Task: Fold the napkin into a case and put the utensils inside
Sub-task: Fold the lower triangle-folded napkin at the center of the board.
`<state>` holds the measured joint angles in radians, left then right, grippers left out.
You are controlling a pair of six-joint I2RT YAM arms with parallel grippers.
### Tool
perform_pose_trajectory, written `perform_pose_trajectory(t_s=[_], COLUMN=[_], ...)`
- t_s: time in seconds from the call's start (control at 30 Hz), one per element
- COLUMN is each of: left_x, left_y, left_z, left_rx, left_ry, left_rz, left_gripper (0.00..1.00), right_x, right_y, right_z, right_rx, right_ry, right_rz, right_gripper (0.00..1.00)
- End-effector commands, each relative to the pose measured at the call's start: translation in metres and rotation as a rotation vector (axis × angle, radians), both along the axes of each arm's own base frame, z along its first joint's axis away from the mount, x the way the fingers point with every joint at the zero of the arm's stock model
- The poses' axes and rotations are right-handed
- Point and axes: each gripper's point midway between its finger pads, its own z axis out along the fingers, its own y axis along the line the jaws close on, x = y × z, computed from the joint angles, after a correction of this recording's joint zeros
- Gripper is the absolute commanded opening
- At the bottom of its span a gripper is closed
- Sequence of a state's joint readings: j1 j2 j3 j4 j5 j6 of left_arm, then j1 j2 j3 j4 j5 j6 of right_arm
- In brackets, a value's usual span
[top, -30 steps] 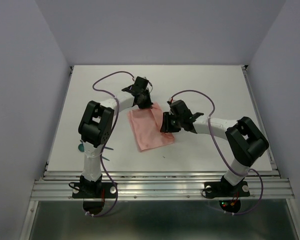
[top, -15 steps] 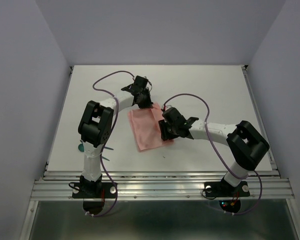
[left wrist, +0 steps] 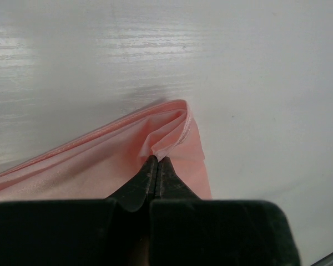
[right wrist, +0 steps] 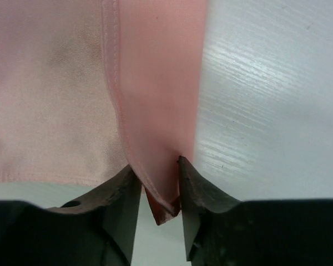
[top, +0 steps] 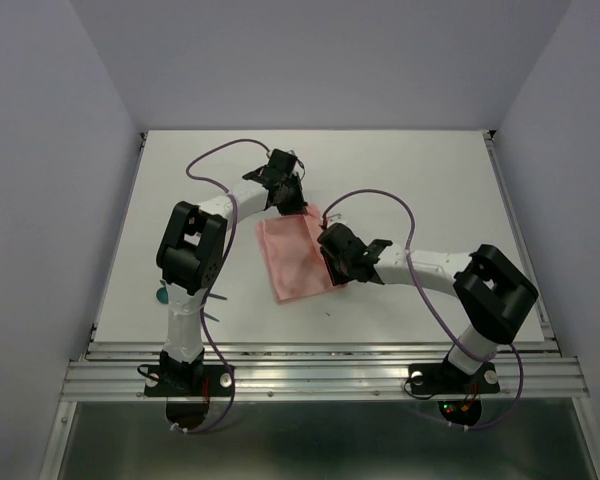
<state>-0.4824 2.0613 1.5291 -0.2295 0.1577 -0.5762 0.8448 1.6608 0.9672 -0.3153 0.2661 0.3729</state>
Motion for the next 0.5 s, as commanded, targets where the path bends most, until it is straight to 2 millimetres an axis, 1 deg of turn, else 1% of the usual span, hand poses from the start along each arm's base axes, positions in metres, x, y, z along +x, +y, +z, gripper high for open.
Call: perform_pose_trajectory(t_s=[0.0,0.07,0.1,0.13,0.27,0.37,0.4,0.47], left_x=[0.012,0.012,0.012,0.011,0.012,0.012,0.013,0.012], left_y=[-0.007,-0.007,-0.006,-0.007,-0.006,-0.006,-0.006,-0.005], left_z=[0.03,0.028,0.029,0.026,0.026,0.026,0.026,0.025], left_rx=[-0.031,-0.029,-0.029,-0.026,-0.023,-0.024,-0.023,-0.022], left_ry=[-0.067,-0.061,-0.063,-0.058,-0.055,-0.056,-0.056,-0.054], left_rz=[-0.022,-0.025,-0.024,-0.028,-0.033,-0.034,-0.033,-0.036], left_gripper=[0.0,0.0,0.0,0.0,0.0,0.0,0.0,0.0], right_x=[0.007,0.012,0.01,0.013,0.016,0.015,0.015,0.016], right_y=[0.001,-0.002,0.0,-0.002,-0.002,0.0,0.0,0.001], right_z=[0.021,0.028,0.029,0.034,0.043,0.044,0.043,0.042], right_rx=[-0.018,-0.02,-0.021,-0.022,-0.025,-0.028,-0.03,-0.028], right_ry=[-0.08,-0.109,-0.117,-0.137,-0.17,-0.176,-0.176,-0.174], right_rz=[-0.015,-0.038,-0.036,-0.053,-0.061,-0.054,-0.054,-0.053], right_gripper=[0.32,0.27,0.26,0.25,0.18,0.12,0.12,0.08])
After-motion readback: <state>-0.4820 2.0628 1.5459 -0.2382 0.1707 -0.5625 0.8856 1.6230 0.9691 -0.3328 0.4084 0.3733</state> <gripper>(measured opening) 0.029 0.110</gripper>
